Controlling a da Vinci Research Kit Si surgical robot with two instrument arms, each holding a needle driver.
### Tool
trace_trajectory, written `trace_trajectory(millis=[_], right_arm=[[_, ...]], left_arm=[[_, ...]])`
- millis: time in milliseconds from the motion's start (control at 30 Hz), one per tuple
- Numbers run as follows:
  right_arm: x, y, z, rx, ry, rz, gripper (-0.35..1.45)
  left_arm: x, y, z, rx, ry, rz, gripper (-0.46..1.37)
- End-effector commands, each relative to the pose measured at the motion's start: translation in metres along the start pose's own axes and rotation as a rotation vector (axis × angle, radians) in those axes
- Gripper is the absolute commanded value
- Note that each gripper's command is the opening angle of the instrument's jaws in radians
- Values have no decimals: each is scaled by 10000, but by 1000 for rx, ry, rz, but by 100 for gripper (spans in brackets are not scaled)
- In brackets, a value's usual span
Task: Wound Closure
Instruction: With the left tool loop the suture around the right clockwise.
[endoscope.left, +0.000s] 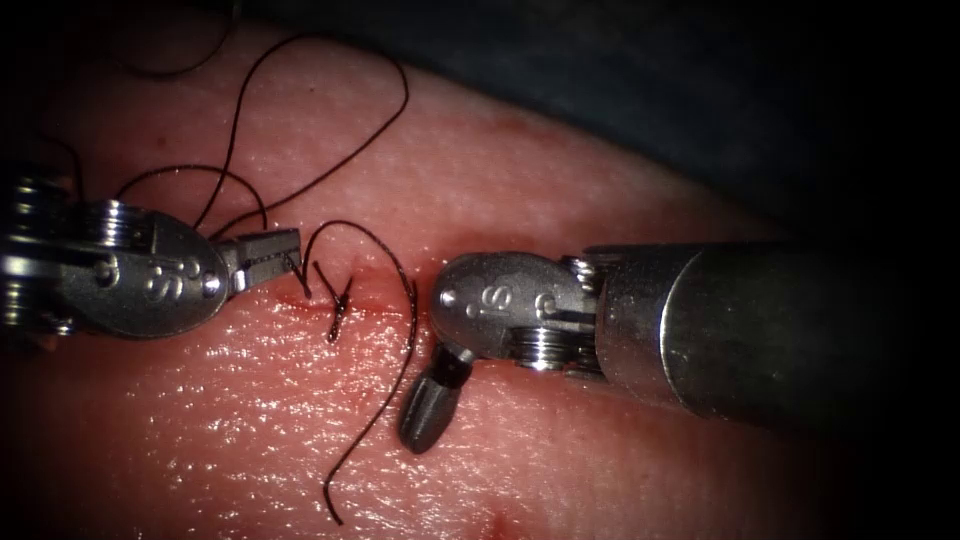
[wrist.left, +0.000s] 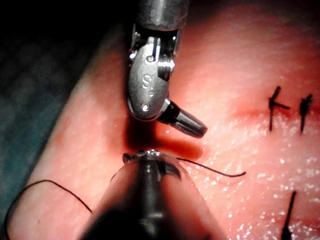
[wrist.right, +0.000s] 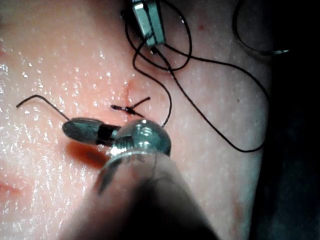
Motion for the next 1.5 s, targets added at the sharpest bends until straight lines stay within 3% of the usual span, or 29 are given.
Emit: trace_trajectory(millis=[33, 200, 733, 1133, 1333, 1500], right_arm=[[2, 2, -2, -33, 29, 15, -35], [1, 14, -2, -125, 89, 69, -35], [-18, 58, -4, -393, 436, 322, -35], [-26, 67, 11, -480, 644, 371, -35], [-42, 76, 31, -540, 750, 373, -35], [-46, 83, 30, -582, 845, 376, -35]], left_arm=[[1, -1, -1, 1, 2, -2, -35], [4, -2, -4, 8, 4, -6, -35], [17, -8, -22, 84, -18, -59, -35], [27, 2, -27, 134, 6, -109, -35], [35, 19, -27, 124, 24, -117, -35], [34, 29, -25, 125, 29, -116, -35]])
